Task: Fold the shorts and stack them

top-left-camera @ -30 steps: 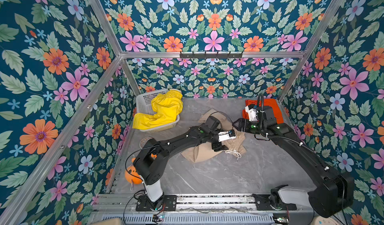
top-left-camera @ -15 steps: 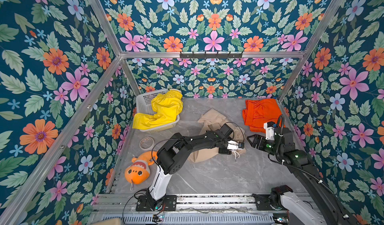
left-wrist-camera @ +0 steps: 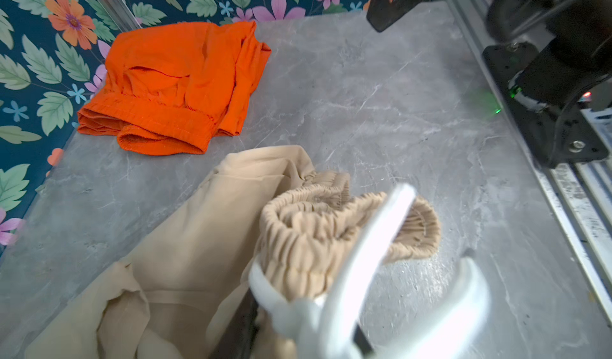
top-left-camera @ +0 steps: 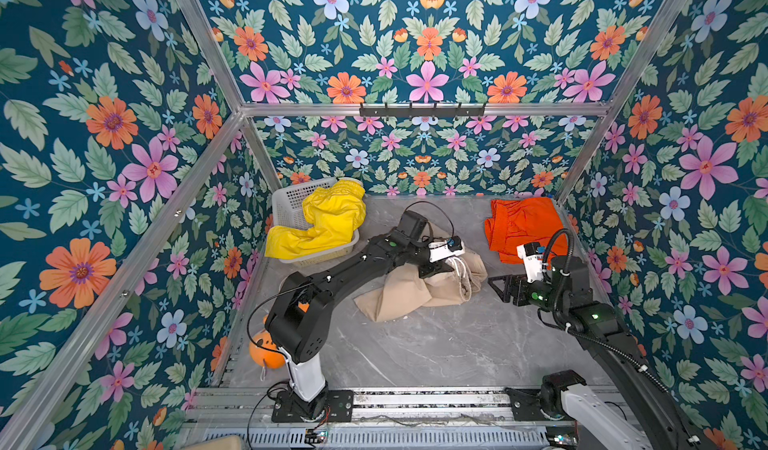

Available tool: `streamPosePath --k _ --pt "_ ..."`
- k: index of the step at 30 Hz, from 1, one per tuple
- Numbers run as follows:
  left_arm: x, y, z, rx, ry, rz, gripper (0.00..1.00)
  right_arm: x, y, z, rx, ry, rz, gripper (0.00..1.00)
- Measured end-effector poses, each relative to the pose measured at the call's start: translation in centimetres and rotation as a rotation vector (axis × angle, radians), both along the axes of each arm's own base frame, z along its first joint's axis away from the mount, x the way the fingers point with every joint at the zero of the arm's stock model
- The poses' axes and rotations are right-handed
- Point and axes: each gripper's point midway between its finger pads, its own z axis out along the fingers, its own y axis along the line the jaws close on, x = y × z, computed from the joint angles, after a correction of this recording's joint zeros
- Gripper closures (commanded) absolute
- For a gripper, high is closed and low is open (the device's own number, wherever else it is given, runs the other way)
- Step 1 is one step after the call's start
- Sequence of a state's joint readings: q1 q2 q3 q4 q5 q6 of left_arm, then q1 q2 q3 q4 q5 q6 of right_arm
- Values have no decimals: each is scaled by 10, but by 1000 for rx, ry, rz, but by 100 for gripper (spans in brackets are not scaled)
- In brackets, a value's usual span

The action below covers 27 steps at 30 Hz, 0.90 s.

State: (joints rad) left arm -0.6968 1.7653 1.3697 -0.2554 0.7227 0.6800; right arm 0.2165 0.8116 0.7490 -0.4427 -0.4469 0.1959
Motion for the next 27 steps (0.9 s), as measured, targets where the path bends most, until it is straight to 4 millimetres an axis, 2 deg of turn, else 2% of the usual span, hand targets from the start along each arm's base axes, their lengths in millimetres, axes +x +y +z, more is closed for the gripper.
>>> streamPosePath --k 4,7,9,15,19,27 --pt "2 7 14 -49 43 -10 66 -12 35 4 -94 -90 238 18" --pt "1 5 21 -74 76 -17 66 -25 63 -3 -167 -112 376 18" --pt "0 4 23 -85 102 -19 66 -27 73 -12 -206 -101 408 18" --pt "-5 1 22 -105 170 -31 67 -8 66 -37 -282 -33 297 20" --pt "-7 -1 26 -122 183 -43 67 4 63 -39 -287 -30 230 27" --pt "0 -7 32 -140 200 -26 67 6 66 -48 -253 11 204 42"
